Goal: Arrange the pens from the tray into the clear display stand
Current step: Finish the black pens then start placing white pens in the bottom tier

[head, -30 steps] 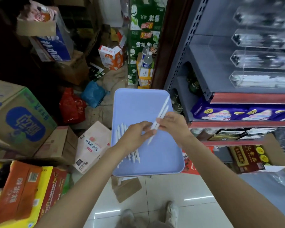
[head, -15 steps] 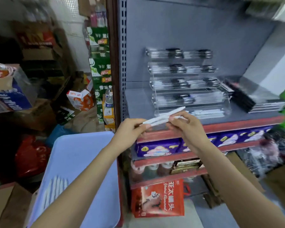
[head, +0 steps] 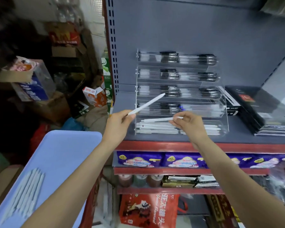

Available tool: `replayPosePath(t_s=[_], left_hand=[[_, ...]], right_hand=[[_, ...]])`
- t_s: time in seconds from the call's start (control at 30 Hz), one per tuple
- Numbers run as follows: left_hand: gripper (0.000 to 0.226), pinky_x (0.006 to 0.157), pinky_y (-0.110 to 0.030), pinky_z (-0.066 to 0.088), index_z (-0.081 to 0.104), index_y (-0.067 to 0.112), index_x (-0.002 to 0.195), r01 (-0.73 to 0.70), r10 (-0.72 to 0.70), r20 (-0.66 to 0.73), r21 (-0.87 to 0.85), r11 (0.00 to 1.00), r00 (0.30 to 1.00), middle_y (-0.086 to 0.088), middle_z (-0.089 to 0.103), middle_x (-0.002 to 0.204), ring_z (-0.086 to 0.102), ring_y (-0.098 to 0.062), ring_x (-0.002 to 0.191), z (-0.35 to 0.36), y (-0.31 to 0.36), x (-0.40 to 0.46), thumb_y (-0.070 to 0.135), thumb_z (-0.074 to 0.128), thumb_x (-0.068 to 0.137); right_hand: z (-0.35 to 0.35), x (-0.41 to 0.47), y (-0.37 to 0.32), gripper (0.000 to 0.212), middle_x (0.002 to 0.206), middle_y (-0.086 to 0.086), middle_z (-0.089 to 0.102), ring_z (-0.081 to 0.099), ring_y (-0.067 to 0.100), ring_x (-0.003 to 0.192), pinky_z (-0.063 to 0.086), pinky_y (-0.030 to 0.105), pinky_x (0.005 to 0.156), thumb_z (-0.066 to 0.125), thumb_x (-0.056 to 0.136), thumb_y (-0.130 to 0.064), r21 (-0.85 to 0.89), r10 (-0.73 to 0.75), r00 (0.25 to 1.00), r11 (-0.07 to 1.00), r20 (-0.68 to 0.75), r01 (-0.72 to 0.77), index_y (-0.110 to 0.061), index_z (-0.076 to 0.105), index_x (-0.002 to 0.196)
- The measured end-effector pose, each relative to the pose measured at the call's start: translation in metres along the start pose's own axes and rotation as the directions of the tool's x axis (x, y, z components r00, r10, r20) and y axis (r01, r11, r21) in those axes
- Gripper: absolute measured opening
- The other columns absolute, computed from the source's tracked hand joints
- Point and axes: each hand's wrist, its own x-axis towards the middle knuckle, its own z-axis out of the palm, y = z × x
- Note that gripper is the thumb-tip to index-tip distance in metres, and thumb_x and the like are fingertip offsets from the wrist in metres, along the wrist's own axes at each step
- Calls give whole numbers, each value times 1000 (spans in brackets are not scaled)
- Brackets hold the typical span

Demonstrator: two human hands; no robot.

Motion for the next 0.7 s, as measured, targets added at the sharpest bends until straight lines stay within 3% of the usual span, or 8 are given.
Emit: replayPosePath(t_s=[0.07, 0.17, 0.23, 0.3, 0.43, 0.7], left_hand=[[16, 47, -20, 25, 69, 21, 93, 9, -9, -6, 12, 1000, 1000, 7, 37, 51, 34, -7, 48, 1, -1, 1, 18, 53, 94], [16, 49, -20, 24, 70, 18, 98, 20, -20, -7, 14, 1000, 1000, 8, 38, 53, 30, -8, 50, 2, -1, 1, 19, 54, 94], [17, 52, -24, 26, 70, 17, 98, 18, -18, -8, 17, 1000, 1000, 6, 40, 55, 30, -8, 51, 3, 0, 0, 20, 54, 94], [17, 49, -19, 25, 70, 16, 97, 21, -21, -13, 13, 1000, 1000, 8, 39, 53, 32, -7, 49, 3, 1, 0, 19, 54, 93], [17, 47, -19, 22, 70, 15, 98, 20, -20, -14, 19, 1000, 1000, 8, 36, 51, 32, -6, 46, 3, 1, -1, 20, 54, 93], [16, 49, -18, 24, 70, 17, 96, 30, -30, -5, 26, 999, 1000, 9, 36, 51, 29, -6, 48, 2, 4, 0, 19, 54, 93]], right_hand=[[1, 6, 6, 16, 70, 1, 67, 67, 17, 72, 51, 32, 79, 66, 83, 0, -179, -81, 997, 980, 7, 81, -14, 64, 73], [3, 11, 9, 5, 78, -2, 66, 58, 7, 68, 42, 10, 68, 70, 81, -10, -548, -279, 958, 793, 63, 266, -13, 70, 77], [5, 13, 12, 5, 90, 5, 64, 56, 16, 83, 46, 20, 74, 68, 83, -13, -692, -366, 922, 634, 124, 345, -10, 72, 84], [7, 14, 14, 10, 97, 6, 60, 54, 20, 94, 49, 34, 74, 64, 87, -16, -789, -365, 915, 505, 172, 350, -10, 71, 90], [10, 15, 13, 18, 108, 6, 56, 58, 27, 96, 49, 34, 69, 54, 93, -17, -862, -343, 908, 355, 241, 363, -10, 68, 102], [24, 13, 14, 25, 101, 5, 64, 57, 27, 101, 50, 35, 68, 58, 86, -2, -827, -397, 838, 265, 374, 495, -13, 70, 104]])
